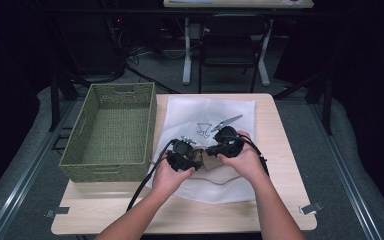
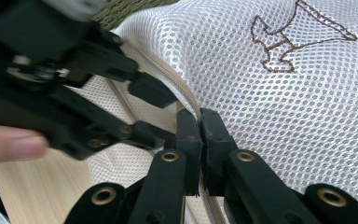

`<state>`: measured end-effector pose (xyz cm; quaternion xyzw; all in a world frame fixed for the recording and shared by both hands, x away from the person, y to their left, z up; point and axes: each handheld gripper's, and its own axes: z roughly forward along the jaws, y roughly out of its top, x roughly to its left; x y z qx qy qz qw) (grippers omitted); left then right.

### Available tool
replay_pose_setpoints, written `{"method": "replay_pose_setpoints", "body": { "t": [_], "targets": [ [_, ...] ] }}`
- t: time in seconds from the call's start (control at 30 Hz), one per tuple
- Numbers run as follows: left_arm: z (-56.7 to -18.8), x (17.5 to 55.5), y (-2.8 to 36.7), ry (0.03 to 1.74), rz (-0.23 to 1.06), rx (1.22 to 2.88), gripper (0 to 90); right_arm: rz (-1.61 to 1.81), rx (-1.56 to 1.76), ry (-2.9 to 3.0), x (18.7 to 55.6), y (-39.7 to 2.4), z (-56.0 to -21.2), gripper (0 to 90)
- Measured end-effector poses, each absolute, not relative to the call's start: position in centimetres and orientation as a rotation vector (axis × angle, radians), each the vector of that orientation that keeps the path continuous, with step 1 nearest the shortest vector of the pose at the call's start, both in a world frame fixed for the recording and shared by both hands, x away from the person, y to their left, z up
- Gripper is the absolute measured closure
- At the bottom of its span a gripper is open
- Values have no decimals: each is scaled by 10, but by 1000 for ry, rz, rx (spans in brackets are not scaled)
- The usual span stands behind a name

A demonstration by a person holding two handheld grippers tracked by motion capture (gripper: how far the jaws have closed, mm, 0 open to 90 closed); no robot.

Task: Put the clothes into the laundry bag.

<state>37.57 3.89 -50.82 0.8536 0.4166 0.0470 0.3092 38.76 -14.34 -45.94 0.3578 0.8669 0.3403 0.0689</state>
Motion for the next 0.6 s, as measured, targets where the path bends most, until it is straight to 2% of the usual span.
{"method": "replay_pose_setpoints", "body": {
  "t": [0.6],
  "targets": [
    [-489, 353, 84, 1004, 129, 2265, 551, 944, 1132, 2685, 390, -147, -475, 874]
  ]
}}
